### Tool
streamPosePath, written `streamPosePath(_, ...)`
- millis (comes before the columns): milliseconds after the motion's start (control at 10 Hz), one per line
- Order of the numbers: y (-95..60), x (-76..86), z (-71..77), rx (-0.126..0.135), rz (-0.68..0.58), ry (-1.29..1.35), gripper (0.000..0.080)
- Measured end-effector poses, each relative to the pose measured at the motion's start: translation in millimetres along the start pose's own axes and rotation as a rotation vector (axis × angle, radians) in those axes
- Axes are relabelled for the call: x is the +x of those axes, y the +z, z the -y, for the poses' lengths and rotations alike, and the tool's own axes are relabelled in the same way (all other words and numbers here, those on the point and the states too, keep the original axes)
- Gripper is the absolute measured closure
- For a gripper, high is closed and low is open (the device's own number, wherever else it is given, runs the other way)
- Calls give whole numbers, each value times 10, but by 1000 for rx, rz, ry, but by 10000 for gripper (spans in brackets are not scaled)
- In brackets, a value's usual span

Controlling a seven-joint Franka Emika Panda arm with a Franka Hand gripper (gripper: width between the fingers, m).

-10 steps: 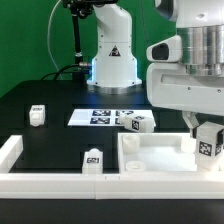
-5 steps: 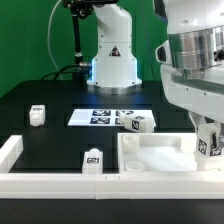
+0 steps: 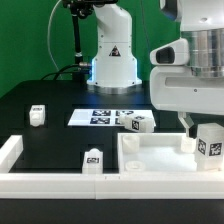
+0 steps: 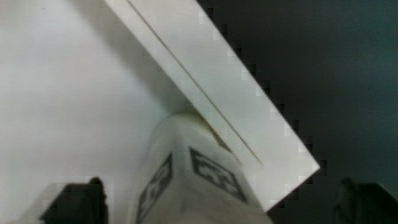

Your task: Assemble one leg

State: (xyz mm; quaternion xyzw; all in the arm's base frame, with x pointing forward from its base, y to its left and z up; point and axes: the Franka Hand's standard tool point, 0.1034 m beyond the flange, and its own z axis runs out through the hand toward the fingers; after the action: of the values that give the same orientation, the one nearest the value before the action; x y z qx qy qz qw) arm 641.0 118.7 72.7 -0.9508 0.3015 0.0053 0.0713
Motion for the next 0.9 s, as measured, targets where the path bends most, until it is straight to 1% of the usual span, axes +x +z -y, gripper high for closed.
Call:
streamPosePath(100,1,3,-4,0,0,-79,156)
streamPosePath(200,-3,20,-7,-8,-13,-210,151)
streamPosePath(300,-10,57,-4,-15,-43,-399,150)
streamPosePath(400,-19,66,-7,-30,-48,-531,150)
streamPosePath(500,-27,78,-4,-53,-55,-716,150)
streamPosePath(600,-21,76,-7,-50,-54,-707,150)
streamPosePath(700,-18,74,-7,-49,-54,-678,276)
streamPosePath(800,-17,75,-8,-50,-54,-681,276)
streamPosePath(900,-16,73,-6,-48,-54,-643,427)
